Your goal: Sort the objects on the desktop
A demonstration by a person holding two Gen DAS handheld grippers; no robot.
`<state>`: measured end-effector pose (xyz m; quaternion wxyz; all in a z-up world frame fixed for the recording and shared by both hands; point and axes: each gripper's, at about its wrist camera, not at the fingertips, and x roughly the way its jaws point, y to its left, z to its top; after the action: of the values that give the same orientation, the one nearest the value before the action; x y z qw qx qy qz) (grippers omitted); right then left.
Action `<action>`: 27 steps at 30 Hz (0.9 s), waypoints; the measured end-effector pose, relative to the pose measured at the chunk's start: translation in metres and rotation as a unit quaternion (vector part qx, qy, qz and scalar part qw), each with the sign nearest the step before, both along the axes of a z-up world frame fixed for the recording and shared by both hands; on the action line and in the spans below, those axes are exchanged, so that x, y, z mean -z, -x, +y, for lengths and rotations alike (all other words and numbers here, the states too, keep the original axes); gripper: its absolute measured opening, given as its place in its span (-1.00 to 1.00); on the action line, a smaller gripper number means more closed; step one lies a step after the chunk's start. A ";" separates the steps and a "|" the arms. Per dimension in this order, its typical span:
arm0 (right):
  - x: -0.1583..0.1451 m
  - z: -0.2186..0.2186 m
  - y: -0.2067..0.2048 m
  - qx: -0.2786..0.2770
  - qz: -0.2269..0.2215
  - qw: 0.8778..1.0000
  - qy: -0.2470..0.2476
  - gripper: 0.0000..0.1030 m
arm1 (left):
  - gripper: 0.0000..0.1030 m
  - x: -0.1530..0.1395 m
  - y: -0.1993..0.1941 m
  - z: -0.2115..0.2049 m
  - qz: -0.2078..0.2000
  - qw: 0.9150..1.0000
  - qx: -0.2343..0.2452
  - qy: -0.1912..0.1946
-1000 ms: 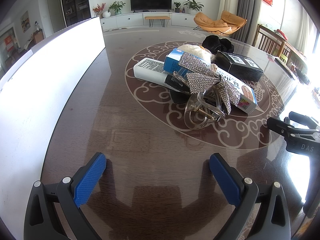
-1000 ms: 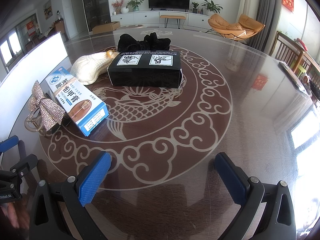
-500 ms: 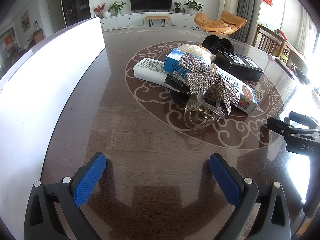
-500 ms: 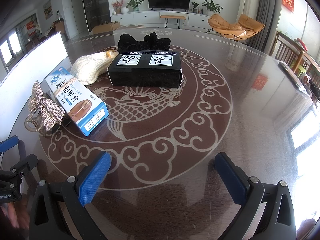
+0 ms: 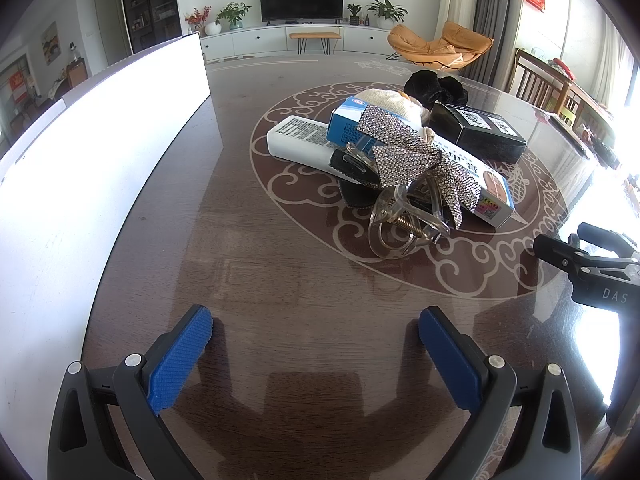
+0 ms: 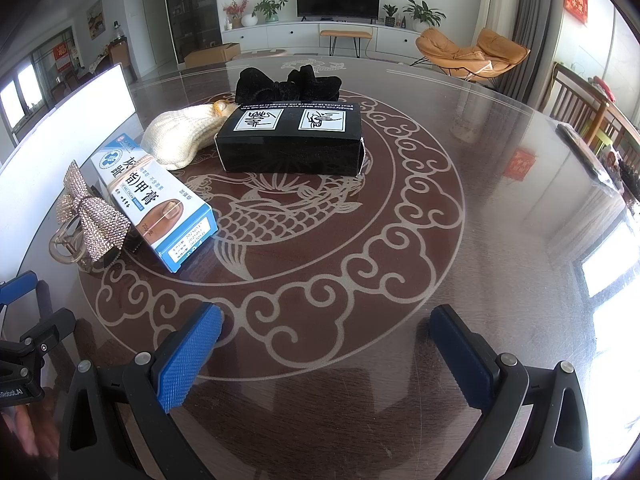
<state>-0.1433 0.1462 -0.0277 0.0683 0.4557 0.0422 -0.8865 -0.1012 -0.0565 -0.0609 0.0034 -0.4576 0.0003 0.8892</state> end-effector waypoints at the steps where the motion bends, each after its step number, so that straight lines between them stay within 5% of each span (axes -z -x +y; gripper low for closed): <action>1: 0.000 0.000 0.000 0.000 0.000 1.000 0.000 1.00 | 1.00 -0.001 0.000 0.000 0.000 1.000 0.001 -0.001; 12: 0.000 0.000 0.000 0.000 0.000 1.000 0.000 1.00 | 1.00 -0.002 -0.005 -0.004 -0.011 1.000 -0.021 -0.001; 17: 0.000 0.000 0.000 0.000 0.000 1.000 0.000 1.00 | 1.00 -0.018 0.005 -0.003 -0.002 0.993 -0.023 -0.118; 19: 0.000 0.000 0.000 0.000 0.000 1.000 0.000 1.00 | 1.00 -0.027 0.019 0.004 0.008 0.990 -0.043 -0.133; 23: 0.000 0.000 0.000 0.000 0.000 1.000 0.000 1.00 | 1.00 -0.038 0.054 0.020 0.017 0.988 -0.072 -0.138; 27: 0.000 0.000 0.000 0.000 0.000 1.000 0.000 1.00 | 1.00 -0.017 0.074 0.030 -0.027 0.994 -0.076 -0.080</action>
<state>-0.1432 0.1464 -0.0273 0.0682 0.4556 0.0422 -0.8866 -0.1748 -0.0266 -0.0440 -0.0270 -0.4785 -0.1059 0.8713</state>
